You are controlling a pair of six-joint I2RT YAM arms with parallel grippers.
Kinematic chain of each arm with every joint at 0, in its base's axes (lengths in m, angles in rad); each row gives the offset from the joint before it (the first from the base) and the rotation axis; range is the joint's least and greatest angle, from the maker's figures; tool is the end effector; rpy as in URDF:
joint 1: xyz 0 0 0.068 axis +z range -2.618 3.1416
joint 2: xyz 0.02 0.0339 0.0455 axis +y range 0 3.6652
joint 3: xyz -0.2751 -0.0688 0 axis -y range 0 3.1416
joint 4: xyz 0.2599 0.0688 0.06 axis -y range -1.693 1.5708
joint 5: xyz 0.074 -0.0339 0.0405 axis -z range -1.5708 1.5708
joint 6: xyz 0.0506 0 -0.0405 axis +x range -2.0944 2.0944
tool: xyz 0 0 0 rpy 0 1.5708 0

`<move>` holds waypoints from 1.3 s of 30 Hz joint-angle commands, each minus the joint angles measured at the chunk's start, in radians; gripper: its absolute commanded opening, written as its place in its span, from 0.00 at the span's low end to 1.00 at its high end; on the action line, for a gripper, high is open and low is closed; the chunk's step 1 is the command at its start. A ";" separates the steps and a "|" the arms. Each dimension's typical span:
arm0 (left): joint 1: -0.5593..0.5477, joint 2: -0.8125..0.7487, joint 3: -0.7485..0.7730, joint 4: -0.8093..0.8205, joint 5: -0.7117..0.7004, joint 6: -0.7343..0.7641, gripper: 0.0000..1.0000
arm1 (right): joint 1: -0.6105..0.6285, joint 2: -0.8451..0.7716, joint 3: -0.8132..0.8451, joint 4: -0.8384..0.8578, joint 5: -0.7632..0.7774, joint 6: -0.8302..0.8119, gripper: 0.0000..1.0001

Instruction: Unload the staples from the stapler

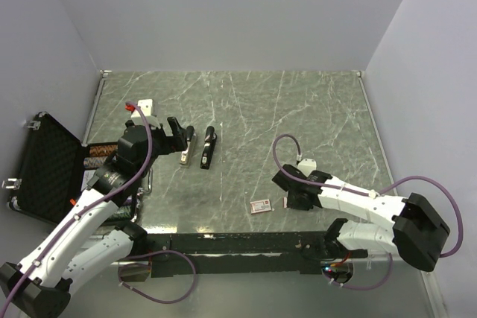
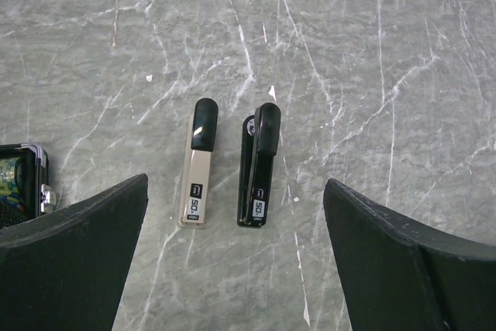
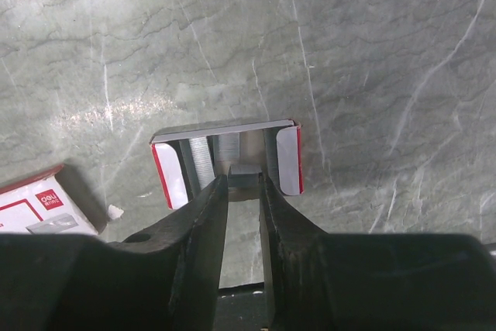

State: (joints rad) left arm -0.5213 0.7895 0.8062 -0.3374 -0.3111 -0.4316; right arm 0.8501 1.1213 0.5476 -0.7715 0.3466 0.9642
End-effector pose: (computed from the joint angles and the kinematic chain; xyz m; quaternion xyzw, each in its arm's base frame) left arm 0.1821 -0.0867 0.3346 -0.0546 0.8044 -0.1535 0.5713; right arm 0.1307 0.1228 0.1521 0.0752 0.9761 -0.0182 0.2033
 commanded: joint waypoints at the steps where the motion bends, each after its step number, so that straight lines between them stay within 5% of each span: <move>1: 0.009 0.001 0.004 0.047 0.023 -0.004 0.99 | -0.003 -0.029 0.009 -0.021 0.005 0.011 0.31; 16: 0.017 0.002 0.005 0.048 0.053 -0.004 0.99 | -0.008 -0.086 0.060 -0.086 0.063 0.015 0.32; 33: 0.017 0.007 0.007 0.043 0.046 -0.004 0.99 | -0.040 -0.009 0.031 0.011 0.066 -0.018 0.00; 39: 0.017 0.010 0.007 0.044 0.044 -0.004 0.99 | -0.042 0.000 0.015 0.028 0.057 -0.015 0.00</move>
State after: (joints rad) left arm -0.5091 0.7982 0.8062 -0.3340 -0.2737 -0.4316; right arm 0.8169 1.1126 0.5701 -0.7650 0.3923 0.9451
